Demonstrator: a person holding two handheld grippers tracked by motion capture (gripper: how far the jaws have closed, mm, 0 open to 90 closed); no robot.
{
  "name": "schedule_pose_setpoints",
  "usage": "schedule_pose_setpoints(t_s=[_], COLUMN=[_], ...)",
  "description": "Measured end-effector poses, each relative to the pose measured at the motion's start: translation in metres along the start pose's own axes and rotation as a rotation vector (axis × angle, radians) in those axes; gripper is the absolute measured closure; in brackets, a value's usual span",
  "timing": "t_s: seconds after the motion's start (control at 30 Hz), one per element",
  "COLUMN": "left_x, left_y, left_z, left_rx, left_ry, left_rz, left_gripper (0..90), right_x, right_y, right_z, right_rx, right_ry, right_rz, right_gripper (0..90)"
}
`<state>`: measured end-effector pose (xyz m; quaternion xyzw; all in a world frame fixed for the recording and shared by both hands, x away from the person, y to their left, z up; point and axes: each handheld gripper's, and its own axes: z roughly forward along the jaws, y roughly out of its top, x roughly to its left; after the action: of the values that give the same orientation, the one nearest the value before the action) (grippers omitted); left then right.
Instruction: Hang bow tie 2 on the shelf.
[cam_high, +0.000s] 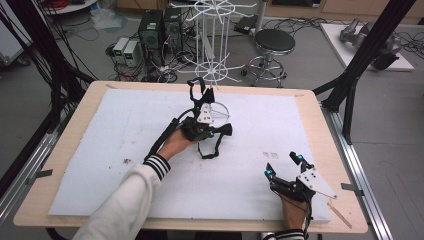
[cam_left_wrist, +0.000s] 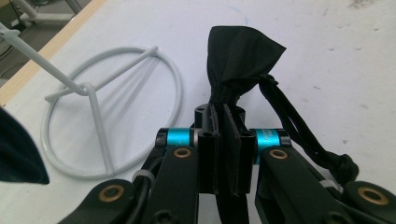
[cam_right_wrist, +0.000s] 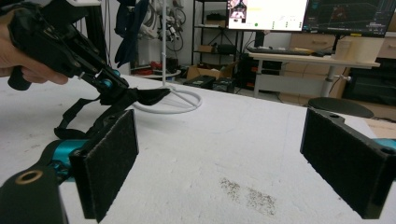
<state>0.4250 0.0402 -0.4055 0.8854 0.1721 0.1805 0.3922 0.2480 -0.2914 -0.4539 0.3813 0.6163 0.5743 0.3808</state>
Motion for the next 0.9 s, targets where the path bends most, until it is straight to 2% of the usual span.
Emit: schedule_pose_setpoints(t_s=[0.33,0.5,0.73,0.9], left_x=[-0.003,-0.005,-0.003,-0.003], left_y=[-0.005,-0.007,-0.004,0.0], left_z=[-0.021,-0.03,-0.043,-0.057], left_rx=[-0.079,-0.106,-0.192,-0.245], left_ry=[-0.016,-0.009,-0.018,-0.026], left_rz=[-0.032,-0.033,-0.055,-0.056], left_gripper=[84.0,84.0,84.0,84.0], right_x=[0.0,0.0,0.0,0.0], right_y=[0.0,0.0,0.0,0.0], right_z=[0.0,0.0,0.0,0.0], right_rx=[0.0,-0.001,-0.001,-0.002], right_ry=[0.001,0.001,0.0,0.0], right_rz=[0.002,0.0,-0.008,-0.01], right_gripper=[10.7,10.7,10.7,10.7])
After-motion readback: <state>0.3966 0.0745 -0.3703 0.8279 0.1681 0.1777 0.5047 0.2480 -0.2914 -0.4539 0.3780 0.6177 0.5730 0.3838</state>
